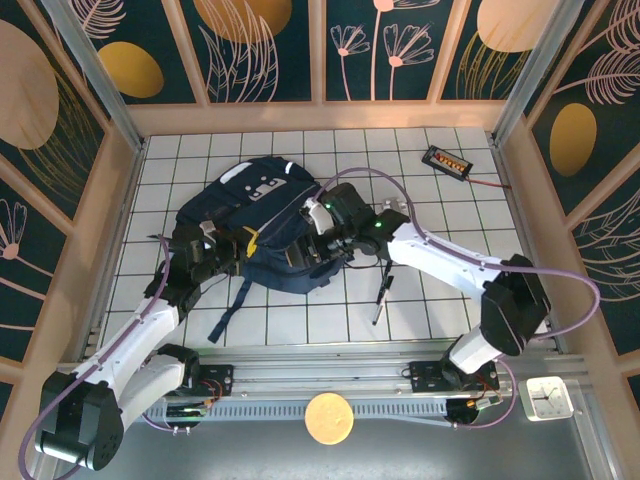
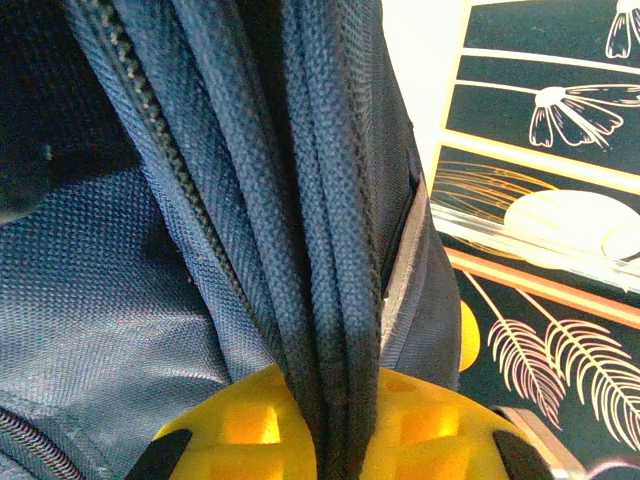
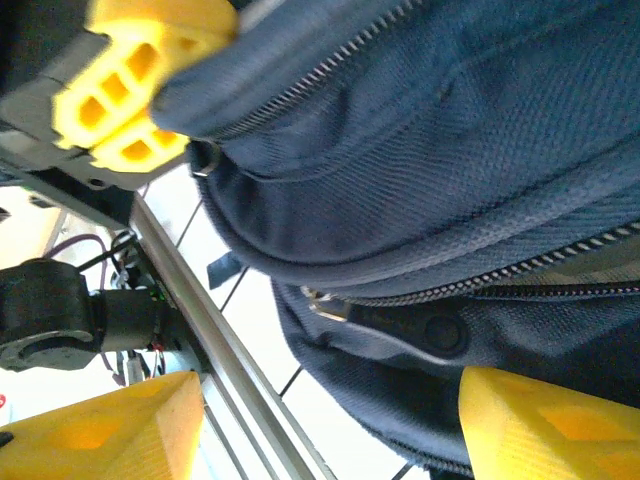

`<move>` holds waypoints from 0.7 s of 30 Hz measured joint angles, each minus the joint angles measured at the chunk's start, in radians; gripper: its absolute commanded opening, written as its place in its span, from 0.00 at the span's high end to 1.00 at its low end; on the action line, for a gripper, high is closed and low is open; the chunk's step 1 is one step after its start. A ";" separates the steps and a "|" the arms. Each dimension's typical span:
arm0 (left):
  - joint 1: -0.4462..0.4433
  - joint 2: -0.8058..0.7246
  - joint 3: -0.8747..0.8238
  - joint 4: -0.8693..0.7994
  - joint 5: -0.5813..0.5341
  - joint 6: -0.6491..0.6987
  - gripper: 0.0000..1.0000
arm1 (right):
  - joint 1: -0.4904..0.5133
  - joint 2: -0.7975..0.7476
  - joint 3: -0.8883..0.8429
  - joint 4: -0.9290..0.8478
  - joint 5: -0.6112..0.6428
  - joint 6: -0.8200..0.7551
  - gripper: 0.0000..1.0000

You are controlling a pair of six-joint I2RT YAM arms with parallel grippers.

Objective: Pack the student bag

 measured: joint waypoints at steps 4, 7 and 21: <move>0.000 -0.002 0.000 -0.003 0.000 0.000 1.00 | -0.003 0.043 0.001 0.000 -0.012 -0.021 0.28; 0.000 -0.006 0.001 -0.008 0.000 0.000 1.00 | -0.008 0.049 0.002 -0.001 -0.011 -0.042 0.26; 0.002 -0.006 0.013 -0.016 0.000 0.000 1.00 | -0.060 0.081 0.040 0.040 -0.030 -0.066 0.26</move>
